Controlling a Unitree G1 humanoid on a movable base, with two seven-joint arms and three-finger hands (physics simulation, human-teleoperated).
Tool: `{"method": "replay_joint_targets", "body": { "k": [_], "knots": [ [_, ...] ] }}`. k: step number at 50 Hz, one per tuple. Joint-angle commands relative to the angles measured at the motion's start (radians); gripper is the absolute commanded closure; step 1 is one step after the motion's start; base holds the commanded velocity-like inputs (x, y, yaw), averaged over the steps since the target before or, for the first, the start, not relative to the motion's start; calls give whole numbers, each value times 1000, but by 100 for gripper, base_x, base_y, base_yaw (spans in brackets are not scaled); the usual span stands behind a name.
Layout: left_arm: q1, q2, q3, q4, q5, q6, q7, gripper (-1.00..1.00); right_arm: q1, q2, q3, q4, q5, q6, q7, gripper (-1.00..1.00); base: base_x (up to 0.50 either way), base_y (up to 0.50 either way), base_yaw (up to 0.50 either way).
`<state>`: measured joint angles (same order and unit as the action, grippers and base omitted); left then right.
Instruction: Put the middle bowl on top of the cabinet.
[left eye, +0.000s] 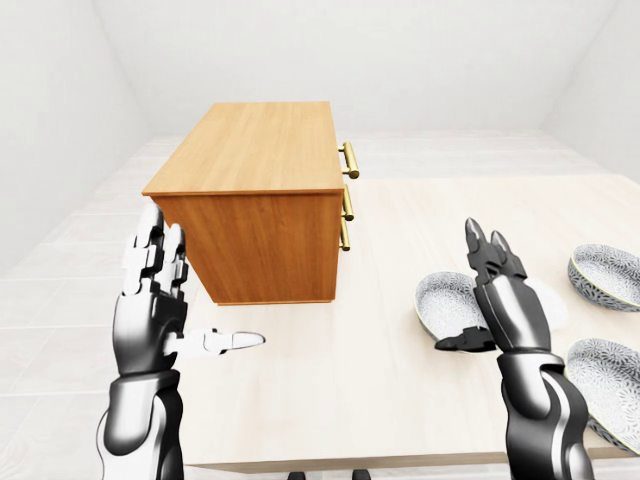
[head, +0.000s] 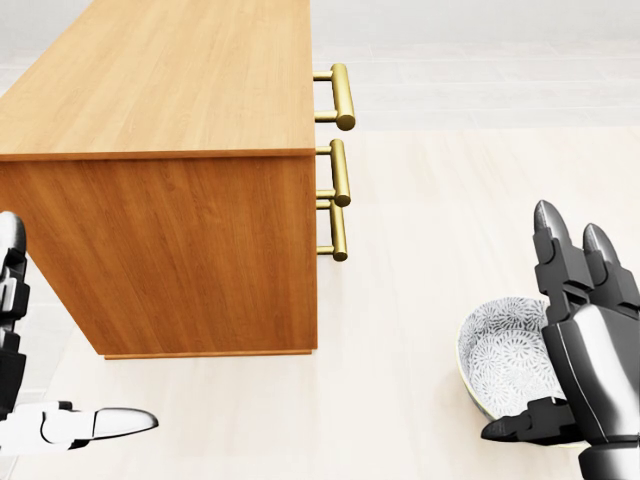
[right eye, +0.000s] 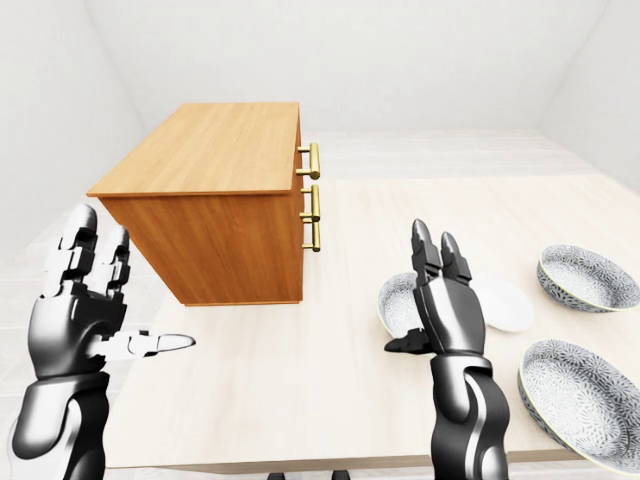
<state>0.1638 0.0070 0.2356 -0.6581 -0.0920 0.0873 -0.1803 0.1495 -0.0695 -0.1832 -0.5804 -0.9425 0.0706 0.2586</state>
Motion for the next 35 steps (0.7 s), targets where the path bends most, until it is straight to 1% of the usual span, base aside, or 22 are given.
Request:
{"method": "replay_joint_targets", "body": {
  "k": [1,5,6,8,12,15,20,22,24,27,35],
  "knots": [
    [-17,2,-1,26,3,0,7,-100,57,7,1,-14,-48,-43,-35,-100,0,0,0],
    [-15,4,-7,22,5,0,9,-100,109,21,4,-45,-68,-79,-36,-100,0,0,0],
    [-20,6,-5,25,5,0,11,-100,119,26,5,-42,-94,-88,-54,-100,0,0,0],
    [-23,7,-3,23,2,0,13,-100,121,30,4,-39,-98,-95,-58,-100,0,0,0],
    [-19,8,-2,12,-3,0,13,-100,141,39,5,-33,-124,-119,-68,-100,0,0,0],
    [-16,8,-3,9,-1,0,12,-100,140,41,1,-22,-142,-129,-79,-100,0,0,0],
    [-20,10,5,4,-7,0,11,-100,138,45,2,-4,-190,-138,-102,-100,0,0,0],
    [-17,9,3,4,-6,0,10,-100,133,44,4,13,-226,-141,-132,-100,0,0,0],
    [-15,8,2,3,-4,0,9,-100,132,44,8,26,-246,-139,-141,-100,0,0,0],
    [-15,9,6,0,-8,0,6,-100,136,35,9,47,-282,-144,-158,-100,0,0,0],
    [-8,5,9,3,-10,0,1,-100,117,21,10,127,-370,-128,-228,-100,0,0,0]
  ]
}}
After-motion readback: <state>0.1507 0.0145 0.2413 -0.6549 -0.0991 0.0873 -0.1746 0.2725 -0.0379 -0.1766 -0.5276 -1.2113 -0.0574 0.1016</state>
